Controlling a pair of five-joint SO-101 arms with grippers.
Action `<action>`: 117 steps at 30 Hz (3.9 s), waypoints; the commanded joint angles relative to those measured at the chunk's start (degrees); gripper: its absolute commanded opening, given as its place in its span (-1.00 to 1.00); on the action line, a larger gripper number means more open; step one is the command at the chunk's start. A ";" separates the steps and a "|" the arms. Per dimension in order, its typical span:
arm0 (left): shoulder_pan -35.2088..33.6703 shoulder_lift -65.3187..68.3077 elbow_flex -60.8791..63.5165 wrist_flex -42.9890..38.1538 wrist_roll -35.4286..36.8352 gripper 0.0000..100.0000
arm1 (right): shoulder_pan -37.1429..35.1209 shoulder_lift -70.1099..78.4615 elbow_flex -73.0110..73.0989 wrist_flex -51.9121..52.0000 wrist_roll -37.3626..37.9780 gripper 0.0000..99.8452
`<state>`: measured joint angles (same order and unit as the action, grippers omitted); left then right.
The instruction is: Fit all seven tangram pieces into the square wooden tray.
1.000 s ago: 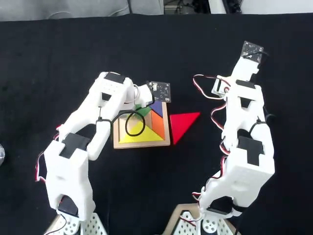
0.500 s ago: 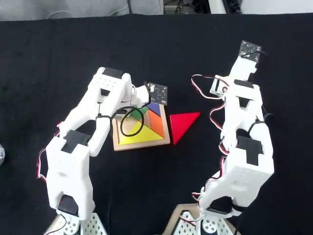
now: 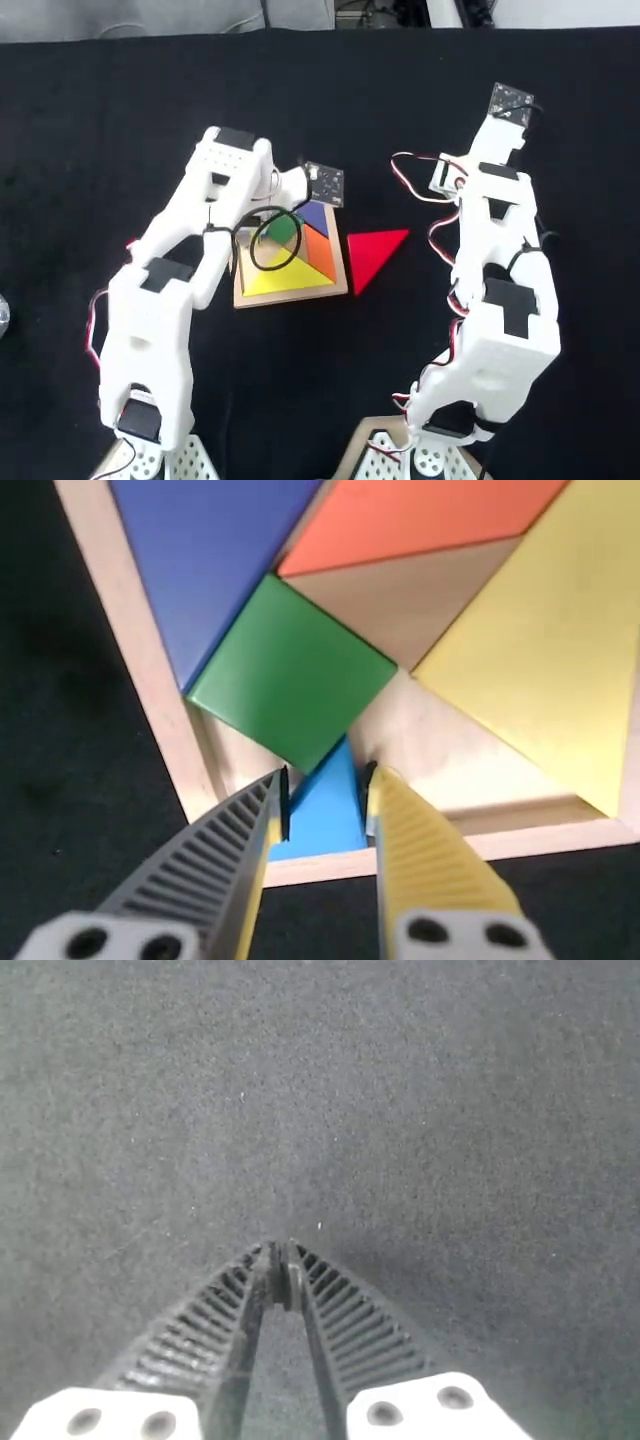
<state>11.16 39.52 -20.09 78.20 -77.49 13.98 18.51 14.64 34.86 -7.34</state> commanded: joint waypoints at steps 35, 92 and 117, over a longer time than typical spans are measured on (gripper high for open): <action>-2.59 9.93 -33.45 17.85 4.40 -0.86 | -0.79 -0.92 -3.12 -0.70 0.79 -0.97; -19.74 -79.82 50.86 -14.68 70.24 -0.64 | -1.41 -0.92 -2.68 -0.62 0.79 -0.98; -20.18 -94.24 101.76 -66.73 79.56 -0.64 | -2.55 -6.81 -1.63 5.27 0.79 -0.98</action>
<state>-8.70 -53.41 81.89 12.97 1.63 13.19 17.54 14.64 37.93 -7.34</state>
